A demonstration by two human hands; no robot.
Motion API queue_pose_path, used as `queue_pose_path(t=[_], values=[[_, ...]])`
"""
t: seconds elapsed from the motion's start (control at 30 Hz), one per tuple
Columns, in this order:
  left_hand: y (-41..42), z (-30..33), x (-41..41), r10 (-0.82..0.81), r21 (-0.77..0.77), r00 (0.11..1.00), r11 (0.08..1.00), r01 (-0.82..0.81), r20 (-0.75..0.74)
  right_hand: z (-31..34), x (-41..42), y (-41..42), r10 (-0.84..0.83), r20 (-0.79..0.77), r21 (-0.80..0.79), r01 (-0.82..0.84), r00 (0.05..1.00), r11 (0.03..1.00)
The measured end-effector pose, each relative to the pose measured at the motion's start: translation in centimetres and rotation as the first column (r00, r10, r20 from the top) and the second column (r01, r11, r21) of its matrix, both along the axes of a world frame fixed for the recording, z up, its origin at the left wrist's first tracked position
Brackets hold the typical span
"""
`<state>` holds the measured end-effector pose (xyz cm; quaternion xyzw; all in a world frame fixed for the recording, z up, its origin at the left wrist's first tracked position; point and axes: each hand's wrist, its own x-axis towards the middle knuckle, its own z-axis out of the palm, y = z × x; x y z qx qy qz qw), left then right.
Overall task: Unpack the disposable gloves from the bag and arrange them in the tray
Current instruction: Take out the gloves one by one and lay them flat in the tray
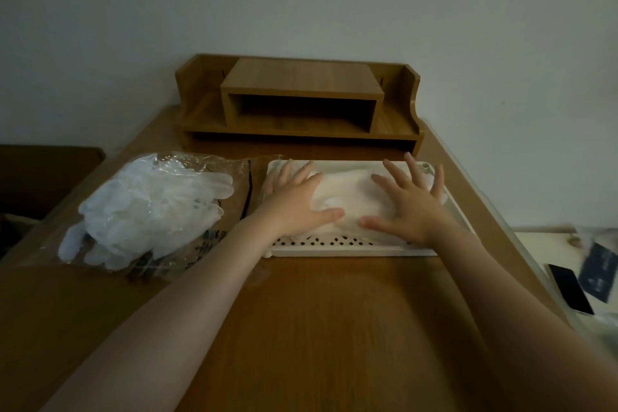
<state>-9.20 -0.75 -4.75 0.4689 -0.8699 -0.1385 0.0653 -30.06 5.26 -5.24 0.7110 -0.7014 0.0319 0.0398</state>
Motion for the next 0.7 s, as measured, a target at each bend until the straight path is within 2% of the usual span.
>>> queue_pose_path(t=[0.07,0.13,0.2,0.27,0.33,0.4,0.43,0.47,0.53,0.57,0.63,0.7], values=[[0.8,1.0,1.4,-0.033,-0.079,0.973,0.997,0.015,-0.228,0.7,2.9,0.0,0.110,0.110,-0.169,-0.091,0.988,0.981],[1.5,1.8,3.1,-0.055,-0.167,0.902,0.986,-0.019,-0.427,1.4,6.4,-0.5,0.341,0.243,-0.315,-0.258,0.908,0.913],[1.6,2.2,5.2,-0.100,-0.315,0.847,0.945,-0.083,-0.523,1.7,10.1,-1.2,0.531,0.244,-0.433,-0.398,0.812,0.809],[1.1,2.4,7.3,-0.081,-0.367,0.804,0.913,-0.177,-0.589,1.7,13.2,-2.1,0.568,0.270,-0.431,-0.430,0.777,0.793],[0.4,2.4,9.5,0.035,-0.290,0.767,0.914,-0.284,-0.641,0.8,15.7,-3.6,0.502,0.292,-0.276,-0.431,0.814,0.859],[-0.4,2.1,11.2,0.135,-0.235,0.756,0.903,-0.360,-0.640,-0.1,17.5,-4.7,0.381,0.169,0.044,-0.394,0.909,0.918],[-0.9,1.8,12.3,0.168,-0.246,0.771,0.888,-0.389,-0.614,-0.4,18.6,-5.1,0.354,0.061,0.159,-0.359,0.933,0.920],[-1.3,1.5,13.0,0.192,-0.279,0.797,0.868,-0.410,-0.572,-0.6,19.2,-5.4,0.338,-0.030,0.200,-0.325,0.941,0.924],[-2.1,1.0,14.3,0.291,-0.347,0.851,0.818,-0.458,-0.436,-0.5,20.2,-5.7,0.296,-0.128,0.143,-0.278,0.947,0.950],[-2.4,0.7,15.0,0.376,-0.342,0.851,0.796,-0.500,-0.368,-0.5,20.6,-5.8,0.272,-0.141,0.096,-0.260,0.952,0.961],[-3.1,0.3,16.3,0.554,-0.226,0.791,0.762,-0.607,-0.259,-0.5,21.6,-6.2,0.232,-0.115,0.079,-0.224,0.966,0.972],[-3.6,0.1,17.0,0.639,-0.079,0.739,0.743,-0.665,-0.212,-0.6,22.4,-6.5,0.196,-0.097,0.137,-0.182,0.976,0.974]])
